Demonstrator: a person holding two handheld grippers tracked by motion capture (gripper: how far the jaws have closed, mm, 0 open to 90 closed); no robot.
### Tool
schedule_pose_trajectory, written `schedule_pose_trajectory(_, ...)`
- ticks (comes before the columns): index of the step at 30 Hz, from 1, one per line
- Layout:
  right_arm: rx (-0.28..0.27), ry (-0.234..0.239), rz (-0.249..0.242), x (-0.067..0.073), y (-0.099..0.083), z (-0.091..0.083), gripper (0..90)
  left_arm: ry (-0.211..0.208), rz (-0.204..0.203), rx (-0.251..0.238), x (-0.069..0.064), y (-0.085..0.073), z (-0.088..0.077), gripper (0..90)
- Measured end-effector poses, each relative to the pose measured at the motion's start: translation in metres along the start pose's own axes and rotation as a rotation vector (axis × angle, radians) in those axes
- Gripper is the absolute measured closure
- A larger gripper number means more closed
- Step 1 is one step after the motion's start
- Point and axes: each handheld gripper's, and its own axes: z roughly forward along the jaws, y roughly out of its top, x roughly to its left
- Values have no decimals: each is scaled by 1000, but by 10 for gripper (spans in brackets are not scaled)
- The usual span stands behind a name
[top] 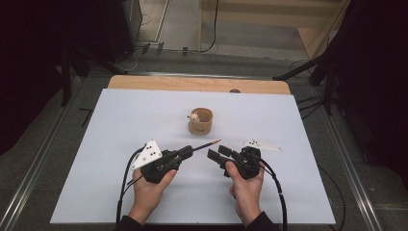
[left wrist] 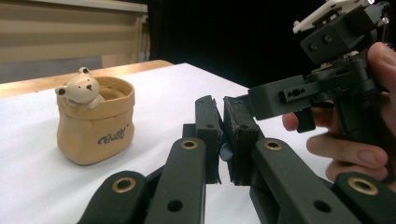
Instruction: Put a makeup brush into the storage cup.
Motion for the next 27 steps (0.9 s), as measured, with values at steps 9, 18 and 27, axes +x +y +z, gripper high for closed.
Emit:
schedule_pose_trajectory(9,-41,25,210,-9,-2,0,152,2,10,-10,-6,-3,4,859)
schedule_pose_trajectory(18,-45,28,334,-10,-3,3,268,-7,14,-12,-11,-5,7,858)
schedule_pose_trajectory(27,-48,64,417,-16,-7,5,324,-15,20,-13,-14,-7,9,858)
